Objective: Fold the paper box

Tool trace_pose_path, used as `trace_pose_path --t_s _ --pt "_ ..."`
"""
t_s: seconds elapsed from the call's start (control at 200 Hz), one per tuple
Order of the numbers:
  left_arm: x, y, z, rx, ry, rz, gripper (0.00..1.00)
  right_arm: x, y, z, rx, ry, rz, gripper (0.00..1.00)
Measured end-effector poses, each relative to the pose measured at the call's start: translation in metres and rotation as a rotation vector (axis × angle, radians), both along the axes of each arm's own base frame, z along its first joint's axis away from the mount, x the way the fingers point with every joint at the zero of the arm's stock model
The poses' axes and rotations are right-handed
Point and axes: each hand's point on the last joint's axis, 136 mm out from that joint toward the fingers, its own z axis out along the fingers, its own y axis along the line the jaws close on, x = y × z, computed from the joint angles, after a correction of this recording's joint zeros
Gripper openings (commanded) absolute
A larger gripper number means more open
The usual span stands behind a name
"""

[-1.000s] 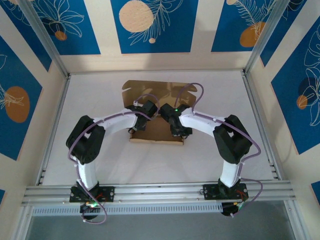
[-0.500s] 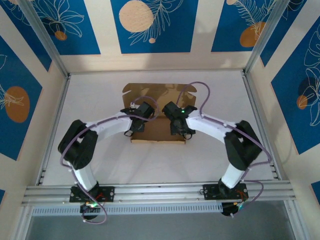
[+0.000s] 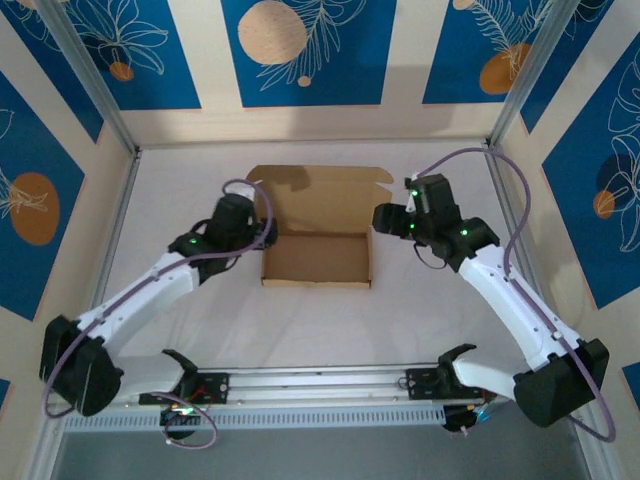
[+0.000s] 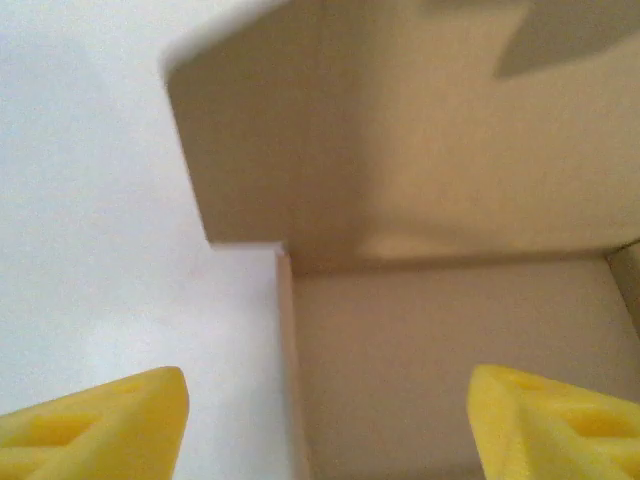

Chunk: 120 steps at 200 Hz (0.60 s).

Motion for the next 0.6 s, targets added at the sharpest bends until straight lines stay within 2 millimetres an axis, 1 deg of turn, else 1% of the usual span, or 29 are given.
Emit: trace_pose_path --t_s 0.04,0.105,0.185,0.27,0.325,0.355,0.455,0.515,0.56,0.6 --pt "0.006 0.007 0.01 -0.003 -0.03 -0.008 0.84 0.006 0.002 0.0 -0.017 -0.028 0.044 0.78" --pt "0.016 0.012 0.018 0.009 -0.06 -0.046 0.83 0.016 0.009 -0.004 -0.072 -0.061 0.128 0.8" --pt "0.029 0.012 0.019 0.053 -0.09 -0.124 0.85 0.029 0.016 -0.015 -0.157 -0.095 0.238 0.8" --pt "0.04 0.011 0.017 0.099 -0.126 -0.203 0.87 0.039 0.021 -0.025 -0.222 -0.141 0.346 0.78" --pt "0.048 0.011 0.016 0.095 -0.143 -0.237 0.87 0.044 0.018 -0.029 -0.254 -0.163 0.39 0.76" --pt "0.054 0.015 0.016 0.088 -0.152 -0.241 0.86 0.048 0.015 -0.029 -0.269 -0.18 0.404 0.75" --pt "0.075 0.036 0.013 0.045 -0.172 -0.224 0.86 0.059 0.002 -0.021 -0.297 -0.24 0.428 0.75" --pt "0.085 0.044 0.012 0.021 -0.187 -0.214 0.86 0.065 -0.004 -0.017 -0.309 -0.262 0.442 0.76" --pt "0.092 0.046 0.012 0.002 -0.199 -0.213 0.86 0.07 -0.007 -0.015 -0.316 -0.271 0.456 0.77" --pt "0.096 0.044 0.012 -0.019 -0.214 -0.223 0.85 0.076 -0.007 -0.013 -0.318 -0.28 0.472 0.78"
